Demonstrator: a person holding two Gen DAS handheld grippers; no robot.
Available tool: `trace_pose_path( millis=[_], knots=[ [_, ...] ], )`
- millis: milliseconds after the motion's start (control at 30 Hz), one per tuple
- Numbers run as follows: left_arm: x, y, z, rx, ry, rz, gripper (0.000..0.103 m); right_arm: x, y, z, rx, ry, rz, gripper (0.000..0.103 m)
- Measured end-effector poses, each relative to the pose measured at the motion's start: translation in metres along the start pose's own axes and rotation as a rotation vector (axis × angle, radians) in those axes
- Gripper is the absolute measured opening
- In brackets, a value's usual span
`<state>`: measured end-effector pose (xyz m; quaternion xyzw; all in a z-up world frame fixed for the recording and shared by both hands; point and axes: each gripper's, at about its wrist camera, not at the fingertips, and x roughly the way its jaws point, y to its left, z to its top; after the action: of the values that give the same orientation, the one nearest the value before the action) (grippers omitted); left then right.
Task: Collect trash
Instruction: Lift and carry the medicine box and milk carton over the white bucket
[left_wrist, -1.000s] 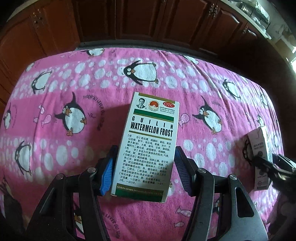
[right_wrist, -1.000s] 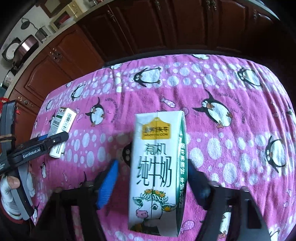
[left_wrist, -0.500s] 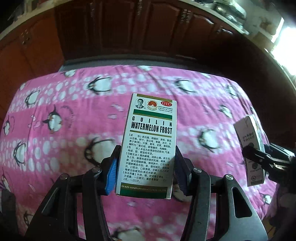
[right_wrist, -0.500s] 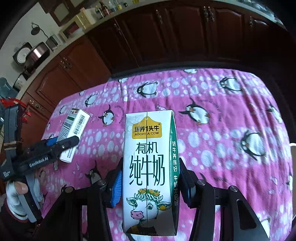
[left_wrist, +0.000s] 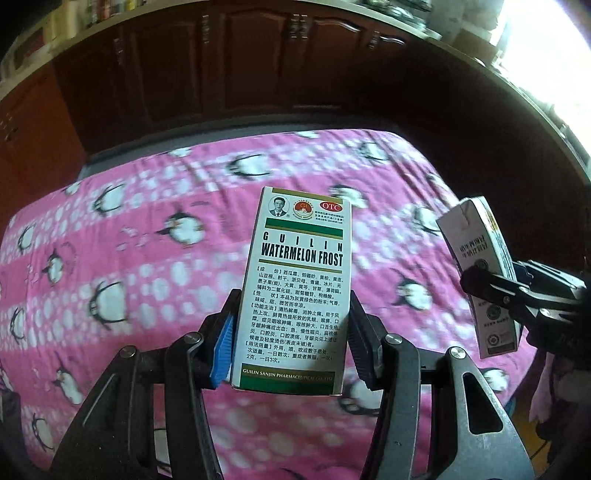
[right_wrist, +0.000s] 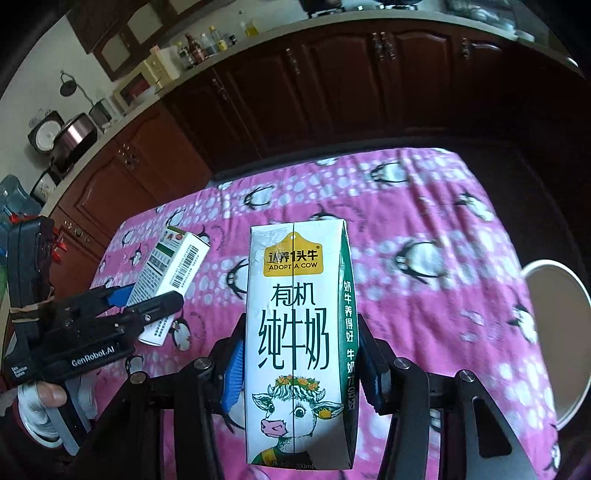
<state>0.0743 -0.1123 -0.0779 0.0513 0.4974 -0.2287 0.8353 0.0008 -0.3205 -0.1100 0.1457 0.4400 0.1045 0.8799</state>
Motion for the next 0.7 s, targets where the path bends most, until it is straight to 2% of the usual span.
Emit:
trace_pose_path(
  millis=[367, 700],
  knots=[
    [0.010, -0.100, 0.010, 0.137, -0.005, -0.070, 0.051, -0.061, -0.086, -0.019, 0.118, -0.066, -0.095, 0.050],
    [0.028, -0.183, 0.020, 0.270, 0.049, -0.154, 0.051, -0.099, -0.166, -0.042, 0.236, -0.084, -0.194, 0.050]
  ],
)
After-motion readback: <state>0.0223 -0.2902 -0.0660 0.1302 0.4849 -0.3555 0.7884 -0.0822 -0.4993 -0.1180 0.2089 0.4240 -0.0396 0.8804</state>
